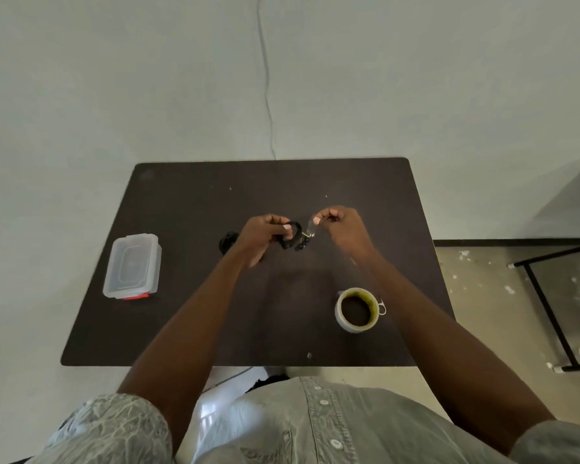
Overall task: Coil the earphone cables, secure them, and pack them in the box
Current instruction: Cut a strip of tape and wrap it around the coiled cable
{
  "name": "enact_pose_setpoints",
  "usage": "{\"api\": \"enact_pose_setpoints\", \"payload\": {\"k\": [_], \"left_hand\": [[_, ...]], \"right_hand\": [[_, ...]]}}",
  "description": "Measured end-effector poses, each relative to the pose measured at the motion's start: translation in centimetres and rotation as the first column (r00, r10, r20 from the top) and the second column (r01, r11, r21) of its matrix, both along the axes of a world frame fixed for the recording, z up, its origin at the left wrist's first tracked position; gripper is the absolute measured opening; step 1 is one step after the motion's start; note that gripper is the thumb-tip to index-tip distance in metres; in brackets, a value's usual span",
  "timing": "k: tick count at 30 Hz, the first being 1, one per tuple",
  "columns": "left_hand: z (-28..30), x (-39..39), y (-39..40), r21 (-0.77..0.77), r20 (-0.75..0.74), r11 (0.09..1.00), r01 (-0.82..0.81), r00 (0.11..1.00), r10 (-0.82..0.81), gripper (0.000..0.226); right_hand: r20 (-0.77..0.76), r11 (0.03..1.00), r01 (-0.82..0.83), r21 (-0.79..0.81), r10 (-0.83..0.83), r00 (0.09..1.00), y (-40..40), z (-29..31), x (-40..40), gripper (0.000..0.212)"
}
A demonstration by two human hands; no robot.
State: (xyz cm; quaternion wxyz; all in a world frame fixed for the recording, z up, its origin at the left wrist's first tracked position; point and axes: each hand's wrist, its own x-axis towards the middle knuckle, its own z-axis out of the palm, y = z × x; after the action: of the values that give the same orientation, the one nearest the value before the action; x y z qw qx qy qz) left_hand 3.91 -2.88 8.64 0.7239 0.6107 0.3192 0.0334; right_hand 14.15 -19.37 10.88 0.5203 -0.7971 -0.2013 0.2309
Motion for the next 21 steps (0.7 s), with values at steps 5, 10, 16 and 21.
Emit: {"api": "enact_pose_setpoints", "payload": {"k": [5, 10, 16, 21], "left_hand": [[5.2, -1.9, -0.3, -0.078, 0.135, 0.996, -0.052, 0.989, 0.062, 0.008], [9.2, -3.5, -1.3, -0.127, 0.222, 0.986, -0.11, 0.966, 0.136, 0.013], [12.2, -4.9, -1.8, -0.164, 0.269, 0.98, -0.112, 0.951, 0.153, 0.015], [13.4, -5.7, -0.7, -0.178, 0.286, 0.98, -0.088, 0.948, 0.137, 0.013]], "right_hand": [[0.021, 0.986, -0.089, 0.142, 0.087, 0.996, 0.9, 4.8, -1.2, 0.014], [0.014, 0.964, -0.142, 0.224, 0.143, 0.99, 1.4, 7.8, -2.6, 0.005], [0.097, 0.96, -0.153, 0.233, 0.133, 0.986, 2.2, 10.7, -3.6, 0.002], [0.181, 0.962, -0.154, 0.224, 0.114, 0.977, 3.3, 12.4, -4.5, 0.003]]}}
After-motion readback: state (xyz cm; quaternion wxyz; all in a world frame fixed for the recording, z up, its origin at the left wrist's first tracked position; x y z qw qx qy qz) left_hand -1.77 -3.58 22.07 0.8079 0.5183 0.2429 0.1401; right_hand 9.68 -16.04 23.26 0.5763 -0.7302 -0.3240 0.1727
